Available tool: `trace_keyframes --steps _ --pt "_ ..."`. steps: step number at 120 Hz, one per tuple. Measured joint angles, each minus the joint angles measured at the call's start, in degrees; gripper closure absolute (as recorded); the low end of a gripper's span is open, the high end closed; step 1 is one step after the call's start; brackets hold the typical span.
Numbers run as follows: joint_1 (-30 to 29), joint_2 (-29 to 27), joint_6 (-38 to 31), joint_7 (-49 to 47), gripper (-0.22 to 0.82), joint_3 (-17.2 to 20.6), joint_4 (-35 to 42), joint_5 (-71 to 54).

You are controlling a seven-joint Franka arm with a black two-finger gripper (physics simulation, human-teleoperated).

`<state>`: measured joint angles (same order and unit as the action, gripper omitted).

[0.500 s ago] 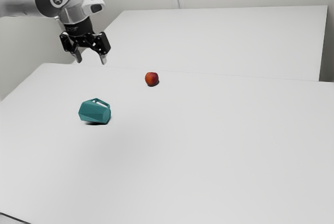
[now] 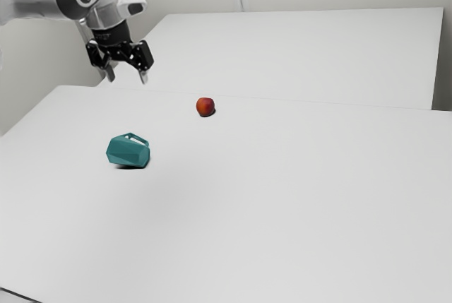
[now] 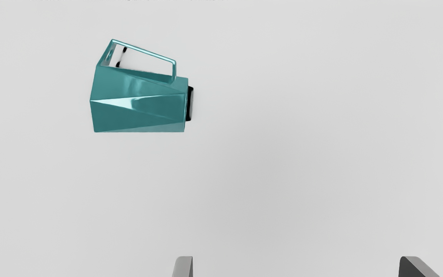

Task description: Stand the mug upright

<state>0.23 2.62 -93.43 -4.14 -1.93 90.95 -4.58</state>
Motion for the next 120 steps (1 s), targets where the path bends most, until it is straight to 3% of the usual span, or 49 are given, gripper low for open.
trace_keyframes --steps 26,69,120 --pt "-8.02 4.32 1.54 1.07 0.02 -0.09 -4.32 1.14" --pt "-19.44 8.53 1.99 7.72 0.02 -0.11 -5.14 8.22" --pt "-30.19 21.04 1.07 23.13 0.03 -0.11 -11.80 24.84"
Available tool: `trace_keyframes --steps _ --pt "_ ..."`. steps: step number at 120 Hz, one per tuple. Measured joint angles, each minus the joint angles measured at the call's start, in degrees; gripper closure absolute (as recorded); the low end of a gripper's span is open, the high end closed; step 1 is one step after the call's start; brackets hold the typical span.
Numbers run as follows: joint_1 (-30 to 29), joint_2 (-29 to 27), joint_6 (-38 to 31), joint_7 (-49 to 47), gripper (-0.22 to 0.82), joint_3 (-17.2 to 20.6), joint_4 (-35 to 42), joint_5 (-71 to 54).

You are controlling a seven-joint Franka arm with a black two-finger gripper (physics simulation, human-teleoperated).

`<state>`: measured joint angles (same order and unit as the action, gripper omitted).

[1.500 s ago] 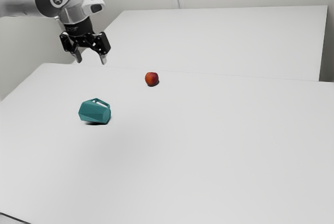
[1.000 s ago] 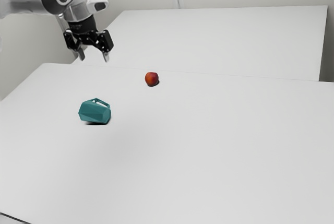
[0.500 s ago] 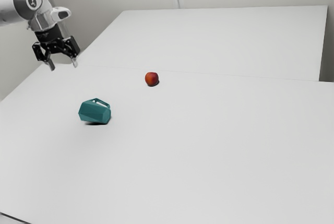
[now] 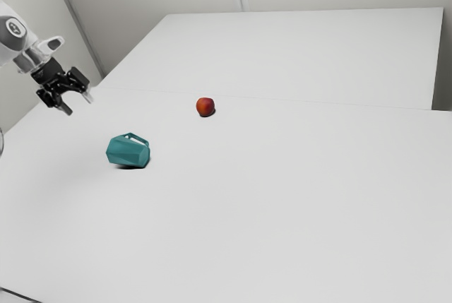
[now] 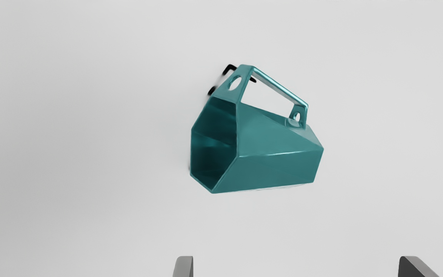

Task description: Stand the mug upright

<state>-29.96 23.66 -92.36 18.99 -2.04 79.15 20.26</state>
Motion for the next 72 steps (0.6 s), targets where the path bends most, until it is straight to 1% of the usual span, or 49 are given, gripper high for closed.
trace_keyframes --steps 22,40,72 --pt "-2.26 3.84 -2.69 7.94 0.03 -0.02 0.11 8.04" --pt "-4.00 5.71 -4.18 14.07 0.03 -0.06 0.55 14.40" --pt "-6.40 6.50 -5.40 23.81 0.03 -0.07 6.88 23.03"
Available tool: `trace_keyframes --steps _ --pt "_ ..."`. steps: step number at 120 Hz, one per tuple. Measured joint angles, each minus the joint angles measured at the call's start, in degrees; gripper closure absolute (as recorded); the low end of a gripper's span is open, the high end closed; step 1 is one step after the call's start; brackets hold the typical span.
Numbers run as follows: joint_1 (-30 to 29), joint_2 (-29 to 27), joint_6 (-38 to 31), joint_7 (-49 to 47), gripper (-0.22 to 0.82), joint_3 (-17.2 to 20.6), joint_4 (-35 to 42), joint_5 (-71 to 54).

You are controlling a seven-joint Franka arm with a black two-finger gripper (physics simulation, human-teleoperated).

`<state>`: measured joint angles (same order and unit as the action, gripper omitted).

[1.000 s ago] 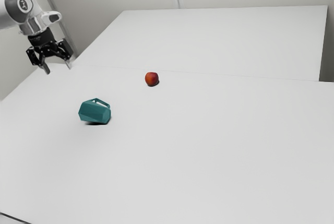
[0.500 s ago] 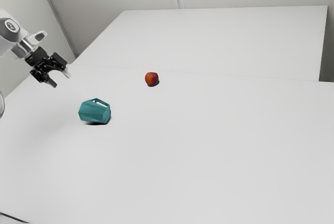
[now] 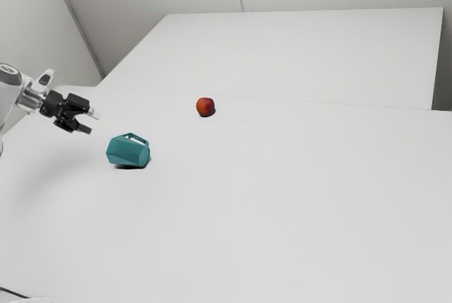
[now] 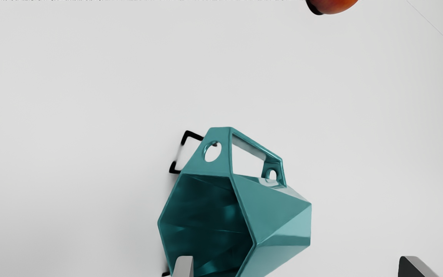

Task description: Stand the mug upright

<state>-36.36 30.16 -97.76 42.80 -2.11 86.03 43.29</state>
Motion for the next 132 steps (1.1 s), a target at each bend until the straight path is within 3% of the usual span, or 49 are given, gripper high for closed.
trace_keyframes --steps 68,132 --pt "-2.15 3.16 0.08 17.21 0.03 -0.07 5.76 12.28" --pt "-1.48 3.17 4.41 16.89 0.02 -0.22 6.74 12.58"
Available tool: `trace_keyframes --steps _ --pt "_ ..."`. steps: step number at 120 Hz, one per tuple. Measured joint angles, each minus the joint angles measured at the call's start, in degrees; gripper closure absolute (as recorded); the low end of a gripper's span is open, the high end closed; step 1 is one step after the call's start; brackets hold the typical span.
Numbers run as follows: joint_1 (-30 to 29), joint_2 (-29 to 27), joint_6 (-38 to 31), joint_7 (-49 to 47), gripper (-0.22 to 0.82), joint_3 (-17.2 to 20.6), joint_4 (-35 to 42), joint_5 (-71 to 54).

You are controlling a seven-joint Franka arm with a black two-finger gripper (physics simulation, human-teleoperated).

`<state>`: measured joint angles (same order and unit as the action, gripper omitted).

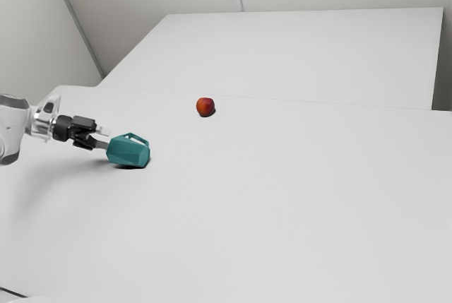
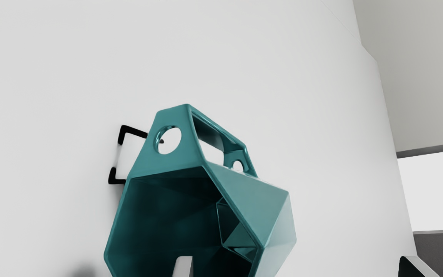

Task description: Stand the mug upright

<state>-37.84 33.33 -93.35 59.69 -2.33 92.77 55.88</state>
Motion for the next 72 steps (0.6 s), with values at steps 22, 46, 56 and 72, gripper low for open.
trace_keyframes --steps 22,46,56,72 --pt "0.44 0.15 0.12 -0.18 0.02 0.05 -0.05 0.03" --pt "0.73 1.13 0.12 -0.09 0.02 0.13 0.01 0.23" --pt "0.81 1.42 0.11 -0.03 0.02 0.18 0.05 0.30" --pt "1.22 1.73 0.11 0.04 0.02 0.47 0.03 0.35"
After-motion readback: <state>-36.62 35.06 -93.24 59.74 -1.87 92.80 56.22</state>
